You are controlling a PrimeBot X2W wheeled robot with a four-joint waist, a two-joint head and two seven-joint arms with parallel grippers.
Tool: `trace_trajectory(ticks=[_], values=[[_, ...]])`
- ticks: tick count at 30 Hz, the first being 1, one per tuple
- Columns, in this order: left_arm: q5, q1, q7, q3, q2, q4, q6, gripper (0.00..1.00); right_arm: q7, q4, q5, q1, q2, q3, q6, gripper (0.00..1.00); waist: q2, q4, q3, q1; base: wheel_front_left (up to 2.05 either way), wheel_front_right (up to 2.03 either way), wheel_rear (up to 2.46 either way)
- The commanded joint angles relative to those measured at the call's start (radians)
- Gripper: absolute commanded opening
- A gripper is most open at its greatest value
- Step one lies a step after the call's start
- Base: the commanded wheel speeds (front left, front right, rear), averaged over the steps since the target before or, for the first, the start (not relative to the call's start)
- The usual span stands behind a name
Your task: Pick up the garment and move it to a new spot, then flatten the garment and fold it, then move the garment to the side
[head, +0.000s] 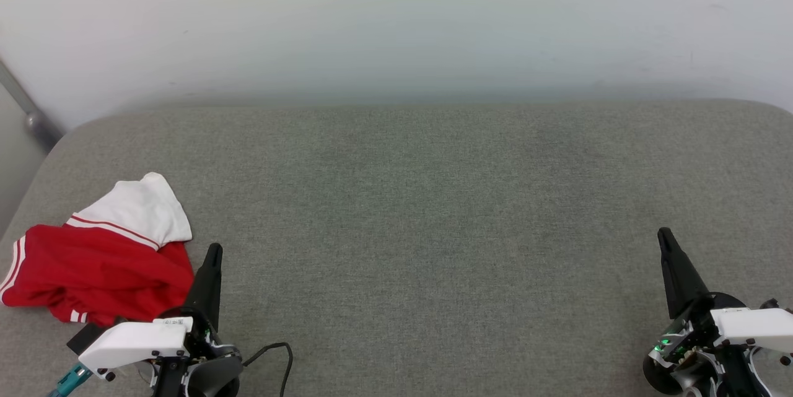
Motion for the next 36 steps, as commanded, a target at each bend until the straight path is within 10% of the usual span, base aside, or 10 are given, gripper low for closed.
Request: trace_trajectory(ticks=[1, 33, 34, 36], values=[[0.0, -0.008, 0.002, 0.001, -0.001, 0.0, -0.004, 0.0, 0.002, 0.001, -0.005, -0.011, 0.003, 0.001, 0.0, 0.0, 0.0, 0.0, 0.0, 0.0, 0.0, 0.0, 0.0], [0.0, -0.008, 0.001, 0.001, -0.001, 0.0, -0.004, 0.0, 0.002, 0.001, -0.005, -0.012, 0.003, 0.001, 0.0, 0.0, 0.0, 0.0, 0.0, 0.0, 0.0, 0.0, 0.0], [0.0, 0.002, 0.0, -0.001, 0.0, 0.003, 0.0, 1.0, 0.0, 0.003, 0.0, 0.002, 0.0, 0.0, 0.0, 1.0, 0.0, 0.0, 0.0, 0.0, 0.0, 0.0, 0.0], [0.001, 0.005, -0.004, -0.007, -0.001, 0.007, 0.0, 1.0, -0.004, 0.006, -0.002, 0.007, 0.0, 0.003, 0.0, 1.0, 0.0, 0.0, 0.0, 0.0, 0.0, 0.0, 0.0]])
